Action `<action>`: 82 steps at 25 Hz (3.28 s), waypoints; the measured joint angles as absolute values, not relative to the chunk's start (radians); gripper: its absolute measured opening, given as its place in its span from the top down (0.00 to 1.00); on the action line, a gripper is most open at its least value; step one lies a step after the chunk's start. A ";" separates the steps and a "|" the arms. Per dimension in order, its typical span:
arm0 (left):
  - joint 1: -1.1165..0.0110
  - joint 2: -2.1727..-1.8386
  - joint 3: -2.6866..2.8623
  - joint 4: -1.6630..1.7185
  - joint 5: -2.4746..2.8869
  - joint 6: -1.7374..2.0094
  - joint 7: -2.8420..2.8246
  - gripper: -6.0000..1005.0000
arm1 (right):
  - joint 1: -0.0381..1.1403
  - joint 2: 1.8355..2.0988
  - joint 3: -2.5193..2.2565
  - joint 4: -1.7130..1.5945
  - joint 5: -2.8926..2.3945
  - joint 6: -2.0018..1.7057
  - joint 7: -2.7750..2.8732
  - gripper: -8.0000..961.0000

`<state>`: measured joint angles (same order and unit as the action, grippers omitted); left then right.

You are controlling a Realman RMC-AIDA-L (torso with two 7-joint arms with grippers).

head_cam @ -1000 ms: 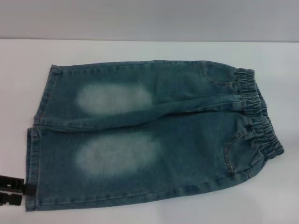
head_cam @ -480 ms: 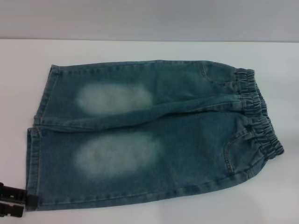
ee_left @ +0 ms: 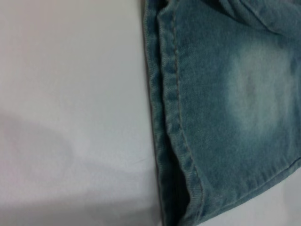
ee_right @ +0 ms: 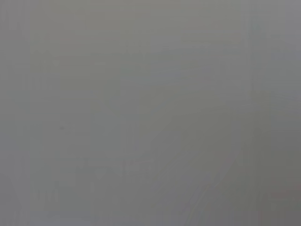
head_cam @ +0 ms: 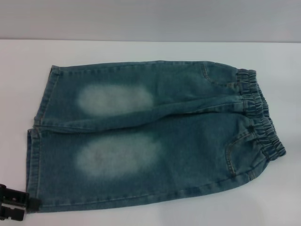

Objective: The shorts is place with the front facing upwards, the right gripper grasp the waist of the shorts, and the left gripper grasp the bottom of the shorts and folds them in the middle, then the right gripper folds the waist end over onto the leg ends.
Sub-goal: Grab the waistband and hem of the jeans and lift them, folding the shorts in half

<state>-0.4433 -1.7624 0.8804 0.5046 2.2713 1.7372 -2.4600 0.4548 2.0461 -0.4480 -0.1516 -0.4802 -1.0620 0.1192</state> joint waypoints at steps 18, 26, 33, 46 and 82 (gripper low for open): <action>-0.495 -1.790 0.869 0.507 2.357 1.733 -2.466 0.27 | 0.460 2.046 -0.457 -0.138 -0.480 -1.065 0.116 0.42; -0.519 -1.790 0.820 0.507 2.356 1.737 -2.460 0.26 | 0.462 2.046 -0.457 -0.136 -0.480 -1.065 0.113 0.43; -0.528 -1.790 0.799 0.506 2.355 1.743 -2.459 0.27 | 0.462 2.046 -0.457 -0.136 -0.480 -1.063 0.112 0.42; -0.546 -1.795 0.731 0.510 2.353 1.764 -2.451 0.27 | 0.466 2.043 -0.469 -0.132 -0.488 -1.057 0.117 0.42; -0.557 -1.797 0.733 0.520 2.403 1.721 -2.460 0.97 | 0.463 2.047 -0.469 -0.129 -0.487 -1.064 0.135 0.42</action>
<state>-0.5567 -1.7968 0.7326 0.5201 2.4030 1.7211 -2.4605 0.4633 2.0467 -0.4694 -0.1290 -0.4873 -1.0645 0.1350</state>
